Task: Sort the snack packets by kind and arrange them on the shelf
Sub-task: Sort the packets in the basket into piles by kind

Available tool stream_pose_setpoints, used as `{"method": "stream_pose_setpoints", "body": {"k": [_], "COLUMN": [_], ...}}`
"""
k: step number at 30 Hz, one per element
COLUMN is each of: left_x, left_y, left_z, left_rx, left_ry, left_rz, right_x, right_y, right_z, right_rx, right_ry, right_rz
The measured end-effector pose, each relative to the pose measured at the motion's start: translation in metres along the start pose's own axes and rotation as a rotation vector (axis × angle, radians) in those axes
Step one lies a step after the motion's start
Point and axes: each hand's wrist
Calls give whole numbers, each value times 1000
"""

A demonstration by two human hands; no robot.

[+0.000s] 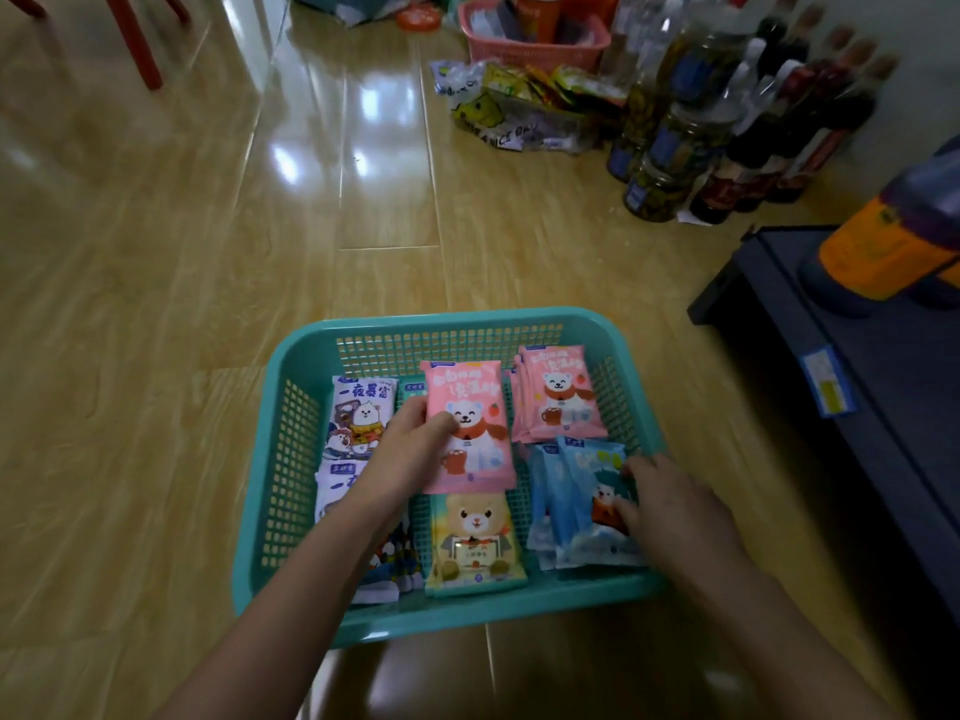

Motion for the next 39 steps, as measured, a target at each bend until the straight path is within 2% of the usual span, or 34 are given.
{"method": "stream_pose_setpoints", "body": {"k": [5, 11, 13, 17, 19, 23, 29, 33, 39], "left_x": [8, 12, 7, -1, 0, 0, -15, -26, -44], "left_y": [36, 82, 90, 93, 87, 50, -35, -67, -74], "left_z": [21, 52, 61, 69, 69, 65, 50, 48, 51], "left_rx": [-84, -25, 5, 136, 173, 271, 403, 311, 243], "left_ry": [65, 35, 42, 241, 319, 405, 362, 152, 40], "left_rz": [-42, -46, 76, 660, 861, 851, 916, 999, 966], "right_x": [8, 11, 9, 4, 0, -17, -65, -102, -143], "right_y": [-15, -32, -34, -34, -31, -27, -16, 6, 38], "right_z": [13, 31, 35, 42, 44, 45, 55, 67, 86], "right_rx": [78, 149, 146, 144, 148, 139, 77, -50, -281], "right_ry": [-24, -42, -48, -69, -94, -152, -286, -326, -196], "right_rz": [40, 103, 113, 116, 116, 165, 294, 314, 201]}}
Point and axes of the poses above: each hand's wrist, its own z-axis towards the middle knuckle, its own y-axis out of the palm, x = y × z, and after that the axes turned 6 degrees about y, right-handed
